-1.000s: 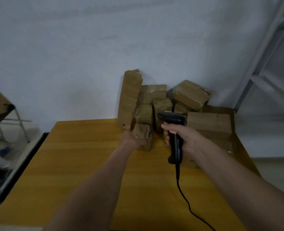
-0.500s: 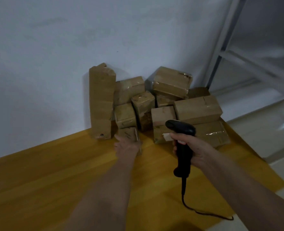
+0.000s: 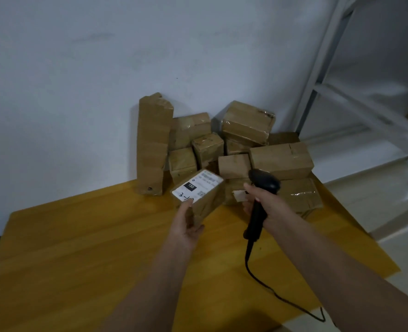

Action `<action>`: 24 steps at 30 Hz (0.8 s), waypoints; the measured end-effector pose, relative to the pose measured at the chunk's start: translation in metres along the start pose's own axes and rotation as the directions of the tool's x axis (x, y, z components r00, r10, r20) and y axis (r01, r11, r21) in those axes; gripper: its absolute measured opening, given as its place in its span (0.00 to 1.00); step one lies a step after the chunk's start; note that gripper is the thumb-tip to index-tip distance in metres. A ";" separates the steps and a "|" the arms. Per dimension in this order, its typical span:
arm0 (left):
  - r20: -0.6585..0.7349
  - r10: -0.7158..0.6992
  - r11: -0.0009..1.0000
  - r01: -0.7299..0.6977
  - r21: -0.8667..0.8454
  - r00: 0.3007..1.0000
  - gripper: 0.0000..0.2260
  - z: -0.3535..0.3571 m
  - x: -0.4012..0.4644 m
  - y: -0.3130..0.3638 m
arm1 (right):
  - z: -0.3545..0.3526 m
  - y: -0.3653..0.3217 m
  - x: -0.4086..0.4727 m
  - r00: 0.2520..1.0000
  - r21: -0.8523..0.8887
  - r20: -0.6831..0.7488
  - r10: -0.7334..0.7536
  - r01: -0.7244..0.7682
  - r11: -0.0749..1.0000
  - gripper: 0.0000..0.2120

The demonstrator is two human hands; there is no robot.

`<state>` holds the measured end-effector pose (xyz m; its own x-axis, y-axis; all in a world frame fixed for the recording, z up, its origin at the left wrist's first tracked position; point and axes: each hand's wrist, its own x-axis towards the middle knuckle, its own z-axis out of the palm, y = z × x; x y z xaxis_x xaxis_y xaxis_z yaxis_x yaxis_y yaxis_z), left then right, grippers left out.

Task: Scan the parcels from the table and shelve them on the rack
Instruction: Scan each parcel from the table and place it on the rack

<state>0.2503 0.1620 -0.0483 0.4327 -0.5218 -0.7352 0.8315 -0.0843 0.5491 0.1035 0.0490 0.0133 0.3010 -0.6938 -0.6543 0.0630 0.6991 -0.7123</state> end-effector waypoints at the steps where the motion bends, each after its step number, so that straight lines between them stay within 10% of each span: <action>1: 0.026 0.002 0.999 0.000 -0.054 1.000 0.17 0.001 -0.008 -0.005 | 0.002 0.000 -0.002 1.000 0.000 0.001 -0.019 0.019 1.000 0.18; 17: 0.327 0.229 0.969 -0.184 -0.164 0.917 0.35 0.058 -0.086 -0.049 | 0.001 -0.027 -0.054 0.951 -0.109 0.247 -0.187 0.219 0.970 0.17; 24: 0.366 0.143 0.968 -0.207 0.141 0.919 0.51 0.051 -0.095 -0.026 | -0.020 -0.054 -0.068 0.935 -0.229 0.297 -0.196 0.269 0.936 0.17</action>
<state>0.1697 0.1706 0.0275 0.3892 -0.8028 -0.4517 0.6665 -0.0931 0.7397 0.0604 0.0551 0.0914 0.5519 -0.7336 -0.3966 -0.0782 0.4279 -0.9004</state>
